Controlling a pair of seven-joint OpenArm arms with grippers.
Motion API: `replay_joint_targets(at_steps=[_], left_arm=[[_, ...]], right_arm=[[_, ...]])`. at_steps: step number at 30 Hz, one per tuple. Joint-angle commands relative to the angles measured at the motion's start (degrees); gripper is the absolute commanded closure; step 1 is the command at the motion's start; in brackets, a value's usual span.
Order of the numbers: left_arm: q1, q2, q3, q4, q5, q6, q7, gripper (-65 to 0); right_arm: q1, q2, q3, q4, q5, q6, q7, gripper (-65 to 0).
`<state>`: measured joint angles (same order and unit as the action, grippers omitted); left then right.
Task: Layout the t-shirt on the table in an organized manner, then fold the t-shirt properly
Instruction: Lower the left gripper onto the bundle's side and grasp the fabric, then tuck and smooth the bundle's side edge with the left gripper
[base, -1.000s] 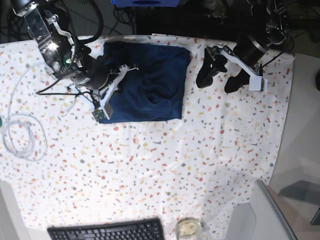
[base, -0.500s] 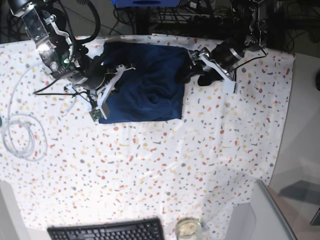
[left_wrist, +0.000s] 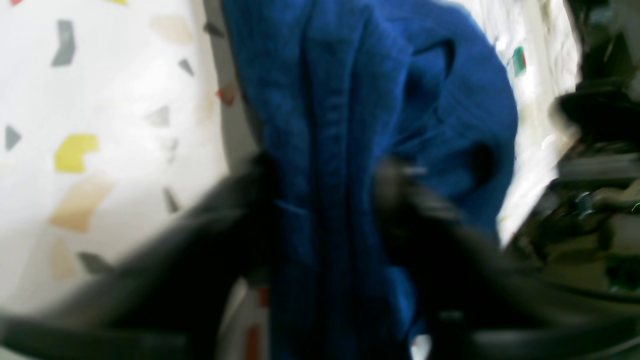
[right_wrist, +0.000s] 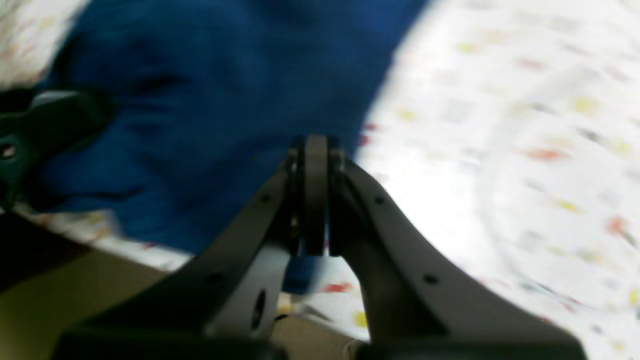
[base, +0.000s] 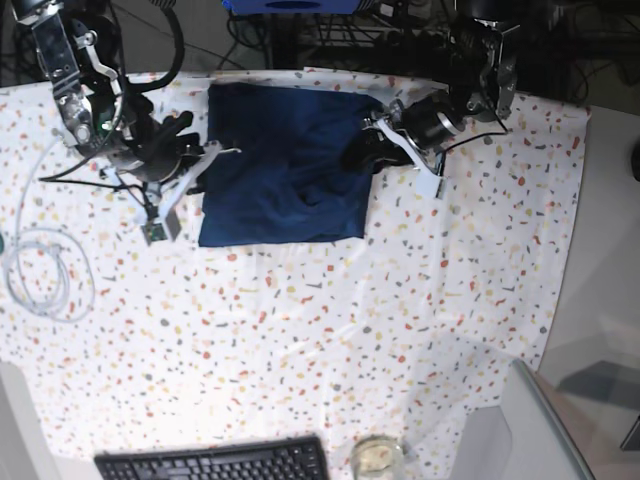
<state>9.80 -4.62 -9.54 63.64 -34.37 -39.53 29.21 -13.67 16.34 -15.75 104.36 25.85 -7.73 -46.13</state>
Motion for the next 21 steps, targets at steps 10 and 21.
replay_joint_targets(at_steps=[10, 21], left_arm=[[-8.44, -4.39, 12.05, 1.02, 12.96, -0.47, 7.67, 0.0], [-24.44, -7.2, 41.41, 0.5, 51.73, -0.47, 3.45, 0.0]], right_arm=[[-3.95, -0.12, 9.73, 0.92, 0.75, 0.03, 5.03, -0.6], [-6.24, -5.04, 17.2, 0.92, 0.48, 0.03, 5.65, -0.6]])
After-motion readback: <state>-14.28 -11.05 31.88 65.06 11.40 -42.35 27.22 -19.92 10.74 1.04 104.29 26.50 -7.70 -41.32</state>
